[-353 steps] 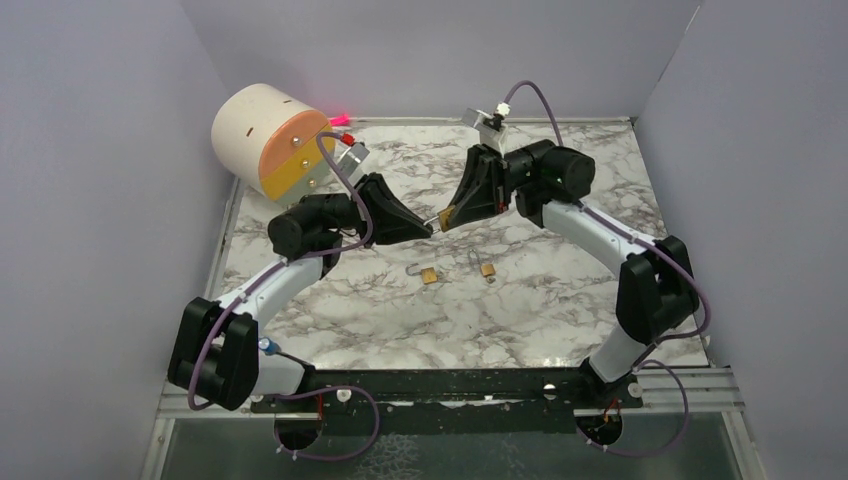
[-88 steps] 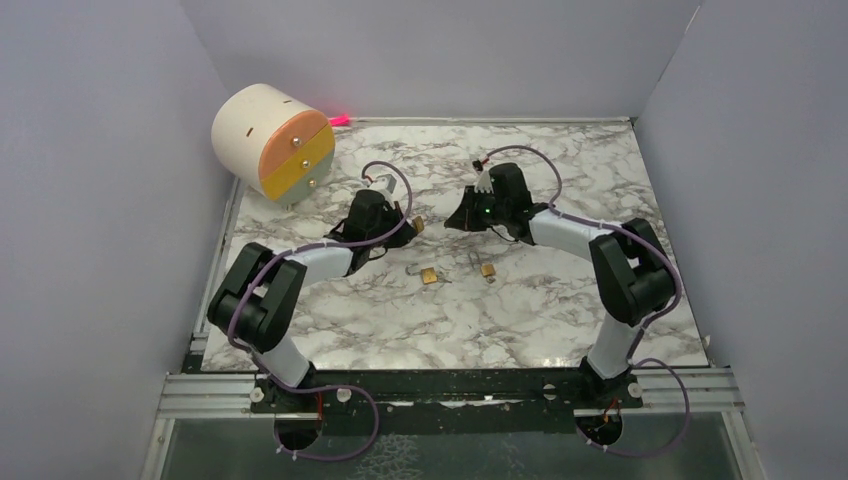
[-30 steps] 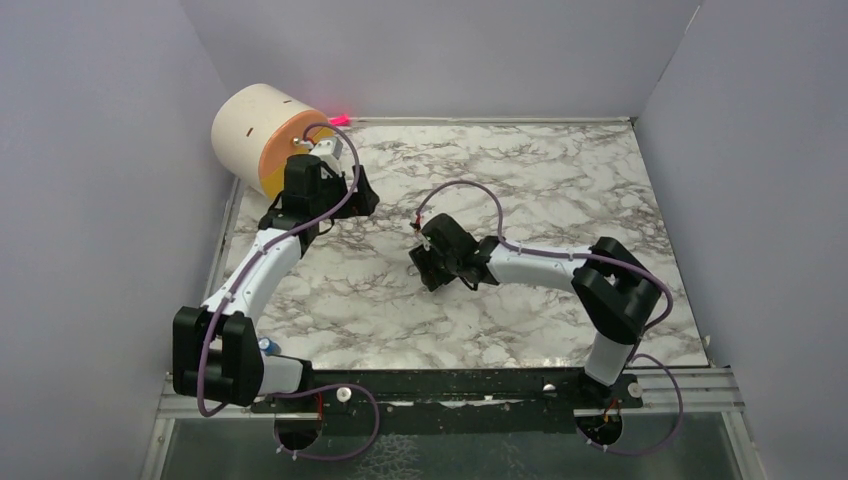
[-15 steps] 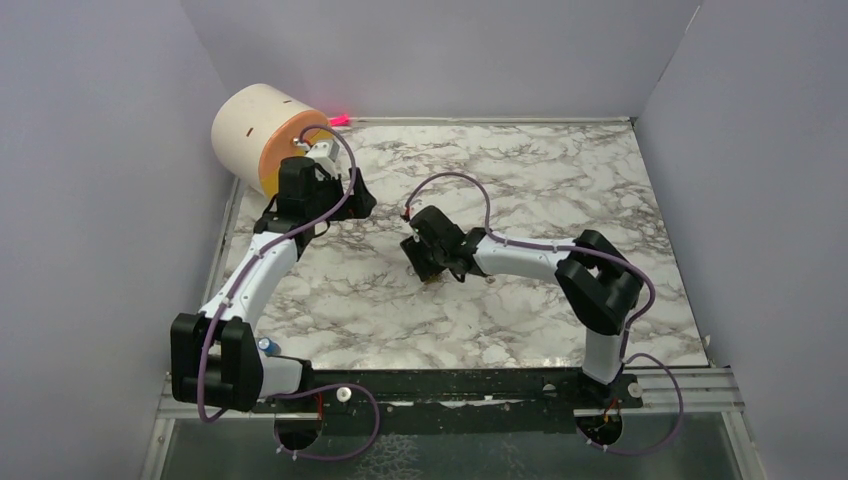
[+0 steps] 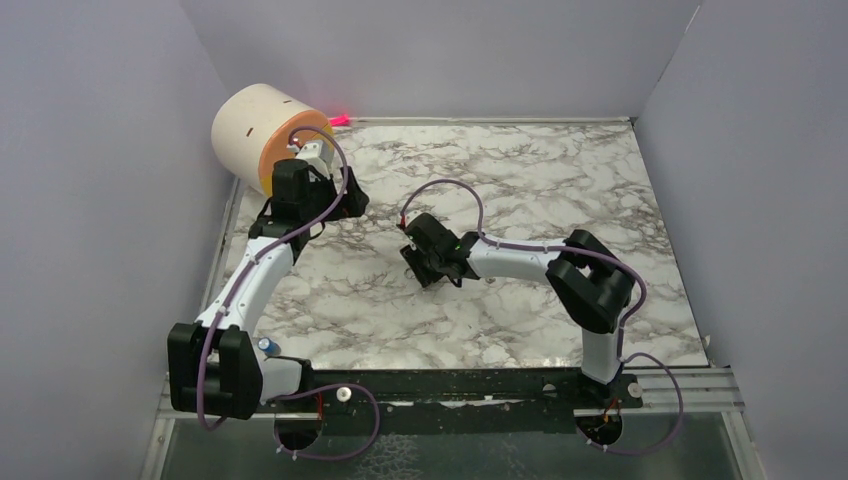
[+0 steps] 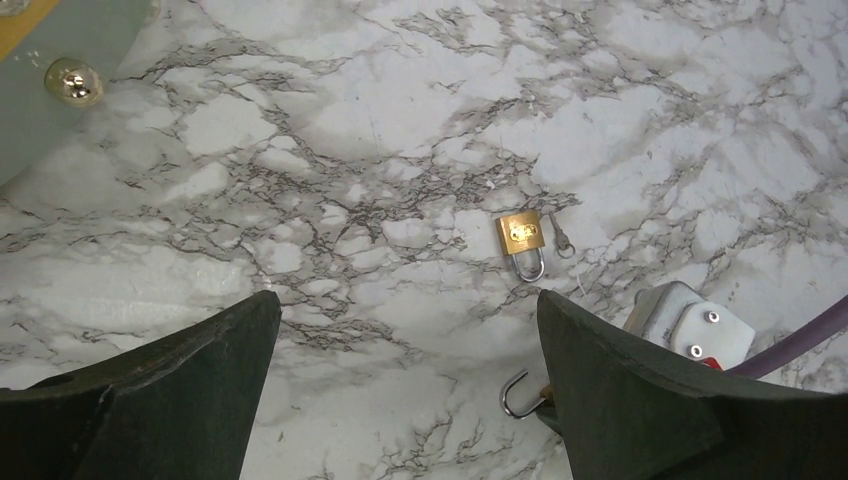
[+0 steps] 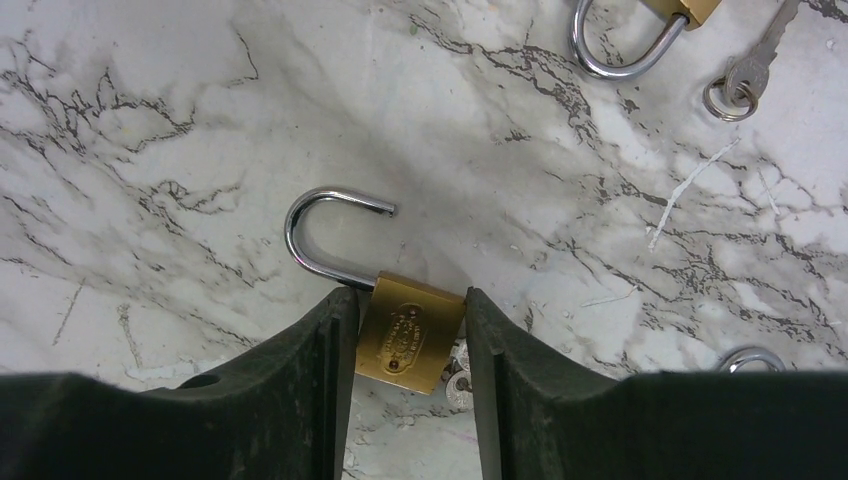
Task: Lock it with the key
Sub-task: Pick up the lock from the center of the board.
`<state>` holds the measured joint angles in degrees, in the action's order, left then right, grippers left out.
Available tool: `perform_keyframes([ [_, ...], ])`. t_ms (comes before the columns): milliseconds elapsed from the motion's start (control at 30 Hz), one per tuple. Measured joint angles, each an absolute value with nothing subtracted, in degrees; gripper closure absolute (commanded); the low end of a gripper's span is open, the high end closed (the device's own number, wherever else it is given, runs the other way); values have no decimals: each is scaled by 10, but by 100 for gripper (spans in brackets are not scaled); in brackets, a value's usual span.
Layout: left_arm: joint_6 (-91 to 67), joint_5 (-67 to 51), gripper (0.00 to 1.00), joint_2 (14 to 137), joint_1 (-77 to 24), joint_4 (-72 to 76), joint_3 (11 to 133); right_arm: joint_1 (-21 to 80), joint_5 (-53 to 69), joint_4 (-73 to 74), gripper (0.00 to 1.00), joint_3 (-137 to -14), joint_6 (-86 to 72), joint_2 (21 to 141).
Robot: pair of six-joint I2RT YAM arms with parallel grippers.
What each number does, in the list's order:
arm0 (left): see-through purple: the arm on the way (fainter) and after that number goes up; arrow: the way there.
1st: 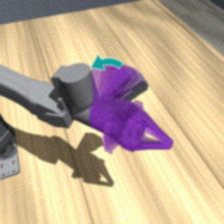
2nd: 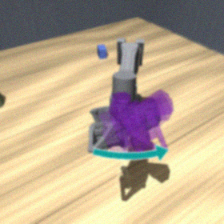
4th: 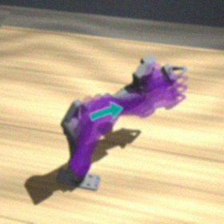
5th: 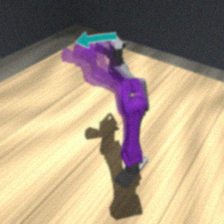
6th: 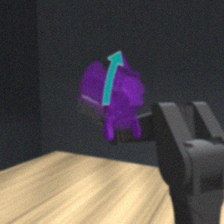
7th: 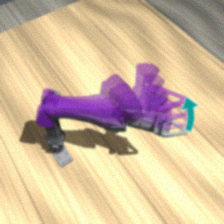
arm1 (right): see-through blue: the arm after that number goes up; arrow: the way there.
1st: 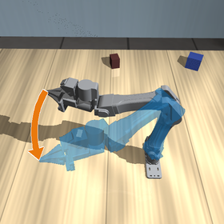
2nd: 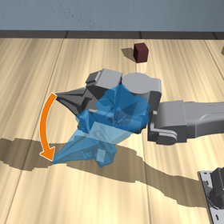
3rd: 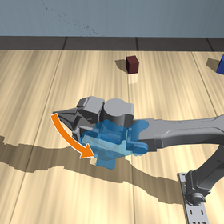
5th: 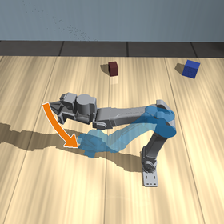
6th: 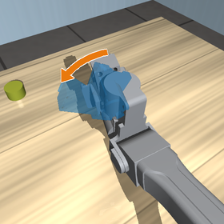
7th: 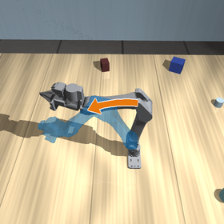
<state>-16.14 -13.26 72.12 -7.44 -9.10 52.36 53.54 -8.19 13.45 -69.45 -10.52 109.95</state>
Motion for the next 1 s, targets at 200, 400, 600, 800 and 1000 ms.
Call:
perform_keyframes([
  [200,-190,-150,1,689,-72,-67,512,536,-82,135,78,-696,-109,1100],
  [400,-232,-209,1,680,-72,-37,496,536,-82,136,99,-696,-113,1100],
  [600,-243,-309,1,680,-72,10,456,537,-73,135,99,-696,-121,1095],
  [800,-168,-437,2,659,-71,44,430,537,-33,132,99,-696,-121,1036],
  [1000,-123,-575,10,569,-73,123,399,503,71,124,99,-696,-124,959],
])
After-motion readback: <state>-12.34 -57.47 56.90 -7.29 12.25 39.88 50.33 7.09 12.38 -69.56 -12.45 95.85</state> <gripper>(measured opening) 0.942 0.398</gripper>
